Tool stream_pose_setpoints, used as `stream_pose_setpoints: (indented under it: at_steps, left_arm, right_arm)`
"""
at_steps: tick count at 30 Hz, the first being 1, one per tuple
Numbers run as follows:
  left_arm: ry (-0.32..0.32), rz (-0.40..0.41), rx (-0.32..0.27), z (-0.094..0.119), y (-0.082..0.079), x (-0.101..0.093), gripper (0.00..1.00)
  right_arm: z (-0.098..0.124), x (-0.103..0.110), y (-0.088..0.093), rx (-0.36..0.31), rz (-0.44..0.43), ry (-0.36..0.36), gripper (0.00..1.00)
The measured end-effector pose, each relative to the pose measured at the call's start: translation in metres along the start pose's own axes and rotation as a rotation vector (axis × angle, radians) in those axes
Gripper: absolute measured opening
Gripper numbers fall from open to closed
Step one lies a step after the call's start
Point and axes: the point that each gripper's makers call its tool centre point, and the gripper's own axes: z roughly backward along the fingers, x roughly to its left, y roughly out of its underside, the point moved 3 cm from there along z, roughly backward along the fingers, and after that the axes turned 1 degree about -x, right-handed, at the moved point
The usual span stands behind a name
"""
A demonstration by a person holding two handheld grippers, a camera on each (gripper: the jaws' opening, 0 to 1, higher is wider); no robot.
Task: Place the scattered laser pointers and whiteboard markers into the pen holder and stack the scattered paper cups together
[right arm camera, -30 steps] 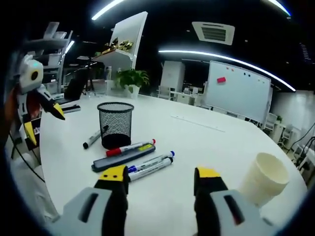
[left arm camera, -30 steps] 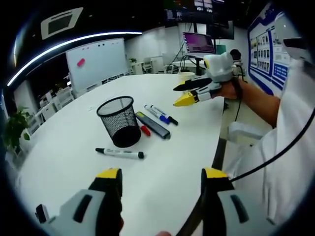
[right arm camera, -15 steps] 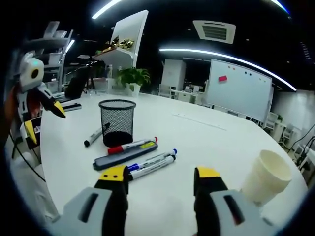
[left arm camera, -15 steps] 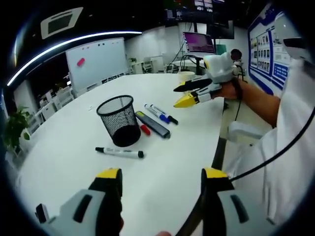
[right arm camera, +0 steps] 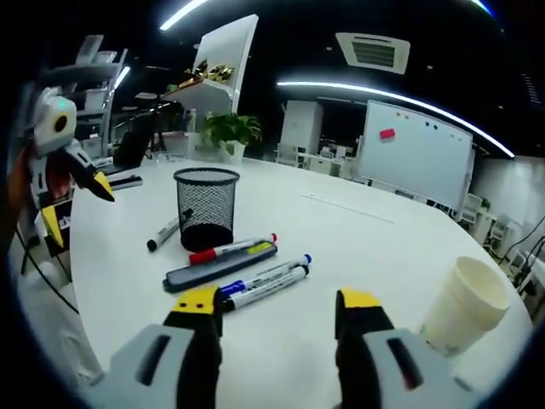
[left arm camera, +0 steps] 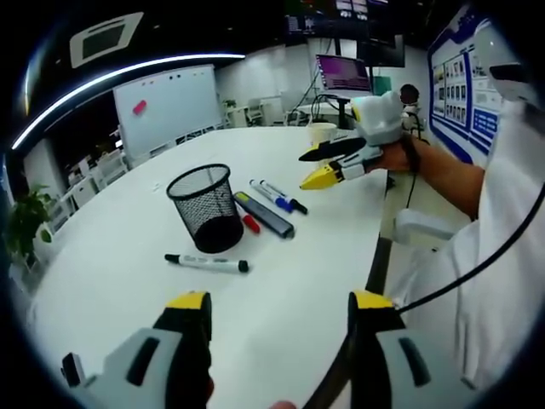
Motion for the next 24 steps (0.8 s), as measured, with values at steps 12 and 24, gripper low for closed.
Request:
stream_pose_setpoints:
  at_steps: [12,24]
  left_arm:
    - [0.002,-0.007,0.0,-0.0006,-0.0011,-0.0005,0.66]
    - [0.001,-0.01,0.007,-0.0001,-0.0002,-0.0008,0.66]
  right_arm:
    - [0.0001,0.0005,0.0012,0.006,0.002,-0.006,0.54]
    - [-0.0015,0.0008,0.0021,0.014,0.006,-0.009,0.54]
